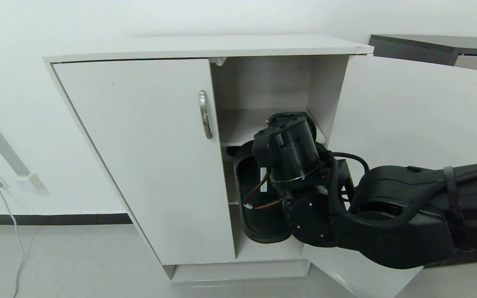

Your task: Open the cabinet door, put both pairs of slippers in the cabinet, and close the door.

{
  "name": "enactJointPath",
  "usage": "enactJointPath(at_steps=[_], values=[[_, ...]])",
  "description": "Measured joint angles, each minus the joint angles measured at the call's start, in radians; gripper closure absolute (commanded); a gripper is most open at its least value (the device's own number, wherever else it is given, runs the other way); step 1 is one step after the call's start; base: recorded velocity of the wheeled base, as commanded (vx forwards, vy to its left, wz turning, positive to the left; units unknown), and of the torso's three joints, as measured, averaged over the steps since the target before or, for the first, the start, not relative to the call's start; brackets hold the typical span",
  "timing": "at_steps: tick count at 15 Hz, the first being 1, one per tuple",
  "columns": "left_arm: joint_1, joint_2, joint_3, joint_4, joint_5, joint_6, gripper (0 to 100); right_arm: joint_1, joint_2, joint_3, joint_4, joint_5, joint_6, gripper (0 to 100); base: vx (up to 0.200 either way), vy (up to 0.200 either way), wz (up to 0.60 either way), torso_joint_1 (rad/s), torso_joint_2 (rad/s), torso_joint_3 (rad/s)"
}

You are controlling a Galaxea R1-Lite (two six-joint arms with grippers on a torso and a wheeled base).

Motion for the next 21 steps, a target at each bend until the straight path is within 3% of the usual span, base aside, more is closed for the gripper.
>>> enactJointPath(at_steps=[4, 16, 21], values=[[0.000, 0.000, 0.000, 0.000, 0.000, 0.000, 100, -0.009, 0.000, -0.019, 0.004, 0.008, 0.000, 100, 0.000, 0.000, 0.00, 0.000, 0.00, 0.000], [0.000, 0.000, 0.000, 0.000, 0.000, 0.003, 100, -0.011, 0.001, -0.023, 0.001, 0.013, -0.010, 100, 0.200, 0.000, 0.00, 0.002, 0.00, 0.001], [0.000, 0.000, 0.000, 0.000, -0.001, 0.002, 100, -0.051, 0.038, -0.054, -0.004, 0.057, -0.027, 100, 0.000, 0.000, 0.00, 0.000, 0.00, 0.000]])
